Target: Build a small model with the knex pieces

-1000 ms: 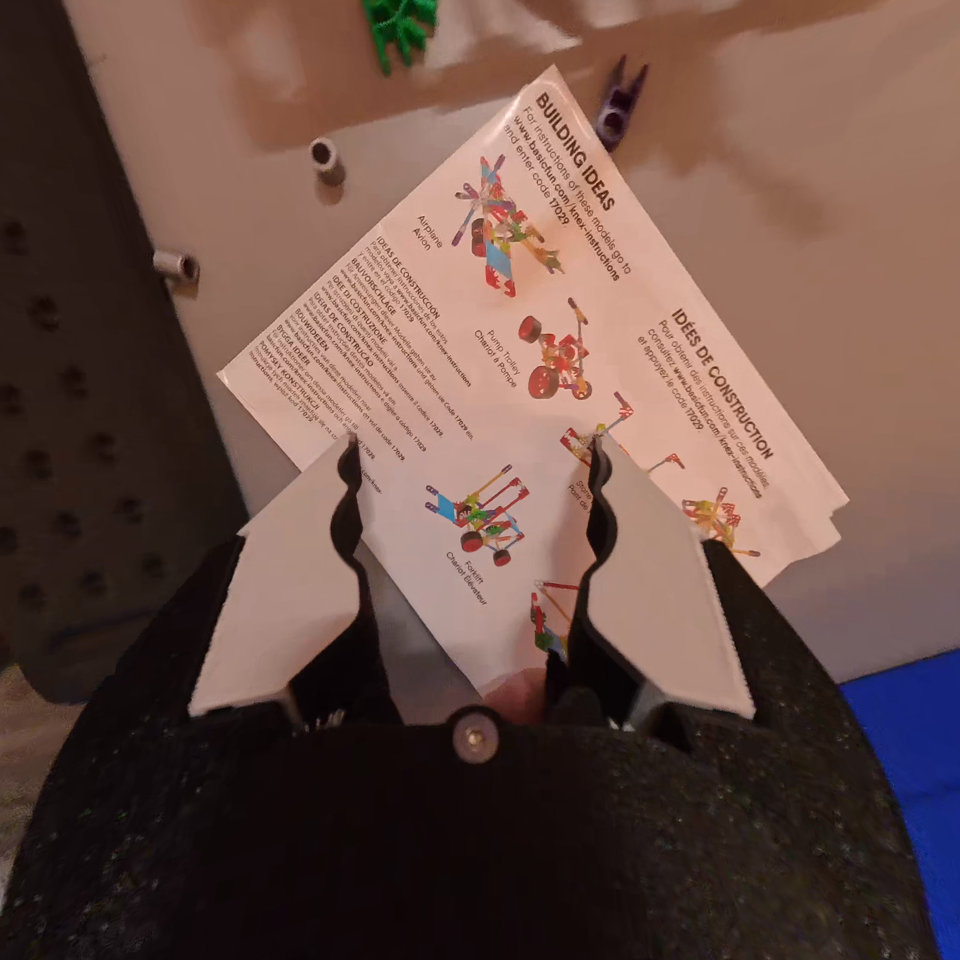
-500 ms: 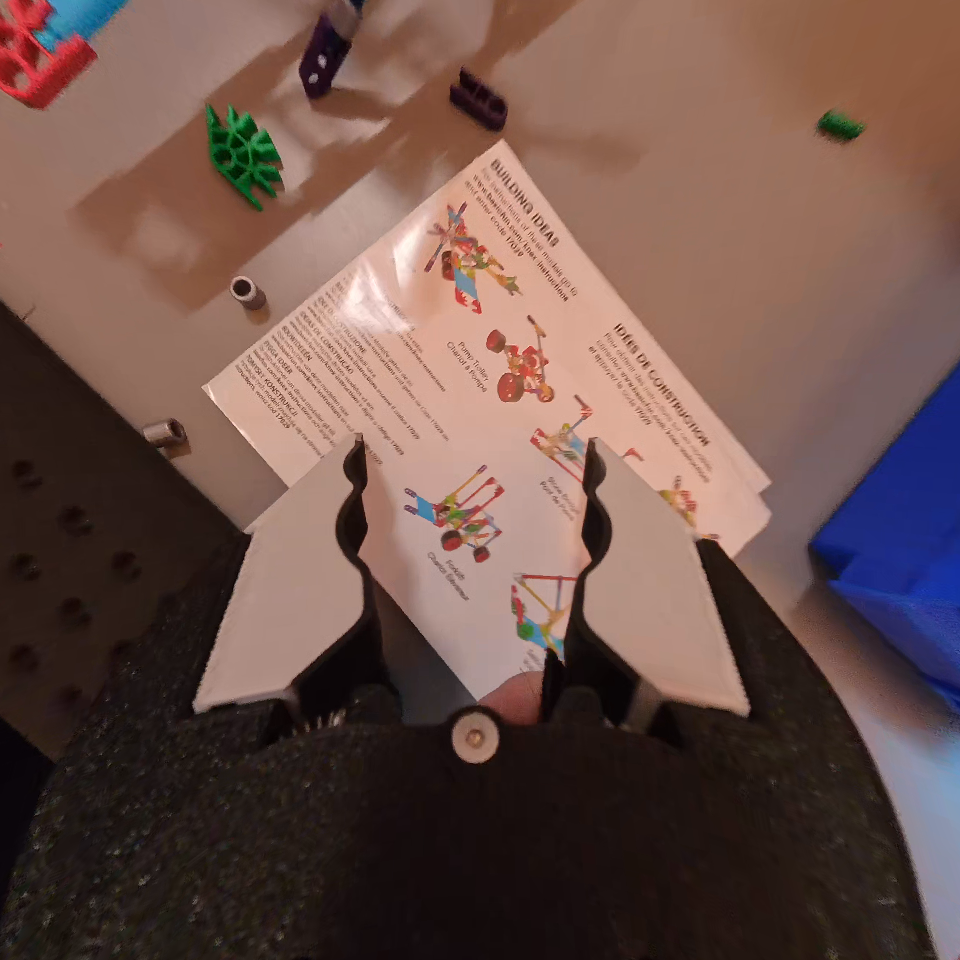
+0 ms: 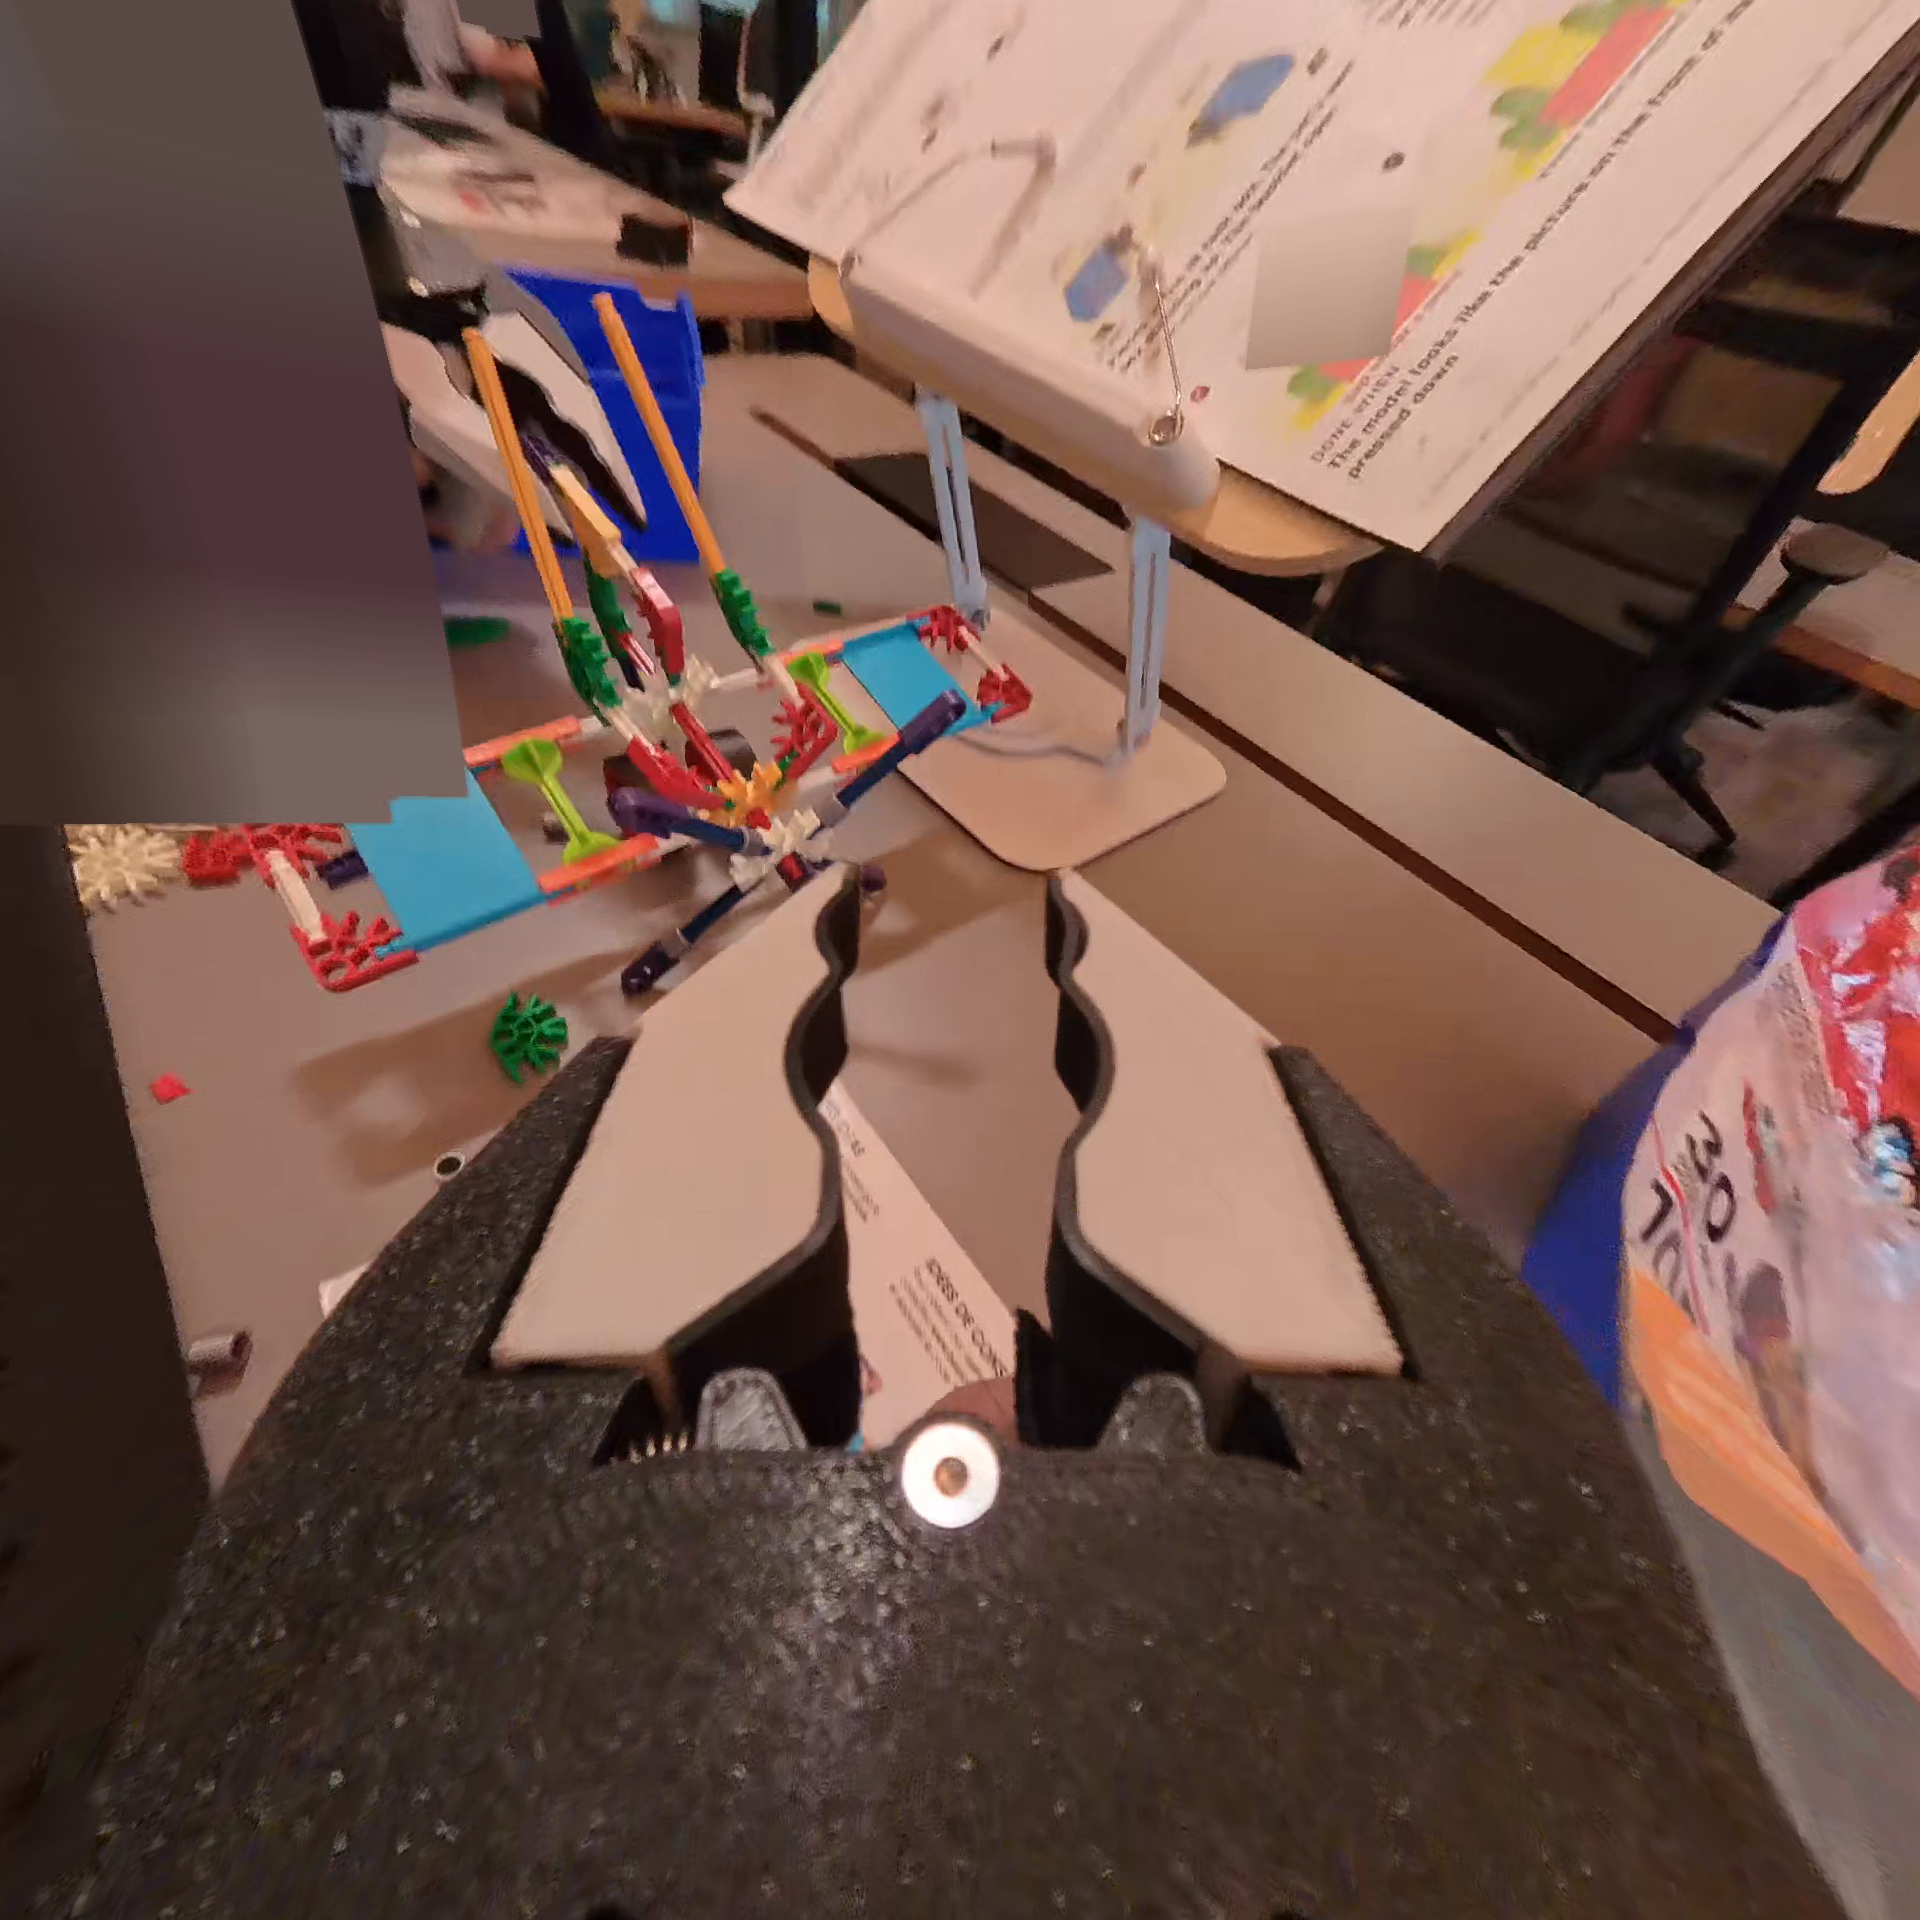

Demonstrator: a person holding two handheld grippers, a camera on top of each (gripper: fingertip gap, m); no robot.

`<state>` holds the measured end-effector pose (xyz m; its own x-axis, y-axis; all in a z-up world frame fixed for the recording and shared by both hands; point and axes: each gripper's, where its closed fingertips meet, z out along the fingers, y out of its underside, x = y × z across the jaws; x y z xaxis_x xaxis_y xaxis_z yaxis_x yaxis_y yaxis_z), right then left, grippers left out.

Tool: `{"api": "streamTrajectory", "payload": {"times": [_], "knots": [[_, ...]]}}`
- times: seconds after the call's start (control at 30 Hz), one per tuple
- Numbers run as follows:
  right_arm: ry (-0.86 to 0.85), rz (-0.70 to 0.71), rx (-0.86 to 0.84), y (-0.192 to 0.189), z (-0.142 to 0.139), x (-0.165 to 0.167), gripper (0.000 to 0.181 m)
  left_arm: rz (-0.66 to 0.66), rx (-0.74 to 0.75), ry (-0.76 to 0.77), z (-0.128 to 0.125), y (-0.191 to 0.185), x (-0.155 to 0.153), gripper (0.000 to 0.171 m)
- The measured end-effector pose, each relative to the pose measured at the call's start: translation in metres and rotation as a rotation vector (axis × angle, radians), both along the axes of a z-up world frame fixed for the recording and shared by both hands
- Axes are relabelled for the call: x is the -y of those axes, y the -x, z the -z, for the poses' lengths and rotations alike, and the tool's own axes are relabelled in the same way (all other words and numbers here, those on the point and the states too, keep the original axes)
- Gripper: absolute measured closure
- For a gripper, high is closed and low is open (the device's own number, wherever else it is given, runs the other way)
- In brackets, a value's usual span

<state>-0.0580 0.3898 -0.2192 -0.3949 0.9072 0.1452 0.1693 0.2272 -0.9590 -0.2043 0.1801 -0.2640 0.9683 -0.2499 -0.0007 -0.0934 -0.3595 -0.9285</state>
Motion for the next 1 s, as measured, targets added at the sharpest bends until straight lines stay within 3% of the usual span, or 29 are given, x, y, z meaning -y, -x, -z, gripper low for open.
{"api": "streamTrajectory", "payload": {"times": [0.2,0.37,0.67,1.0], "knots": [[0.066,0.033,-0.051,0.01,0.01,-0.008,0.159,-0.022,-0.011,0.025,0.006,0.005,-0.001,0.143],[0.004,0.04,-0.081,0.009,0.015,-0.008,0.163,-0.037,-0.02,0.028,0.007,0.007,-0.003,0.143],[-0.022,0.113,-0.13,0.008,0.009,-0.022,0.163,-0.055,-0.025,0.042,0.011,0.011,-0.004,0.144],[-0.132,0.136,-0.116,0.012,0.02,-0.019,0.163,-0.071,-0.027,0.062,0.017,0.015,-0.004,0.144]]}}
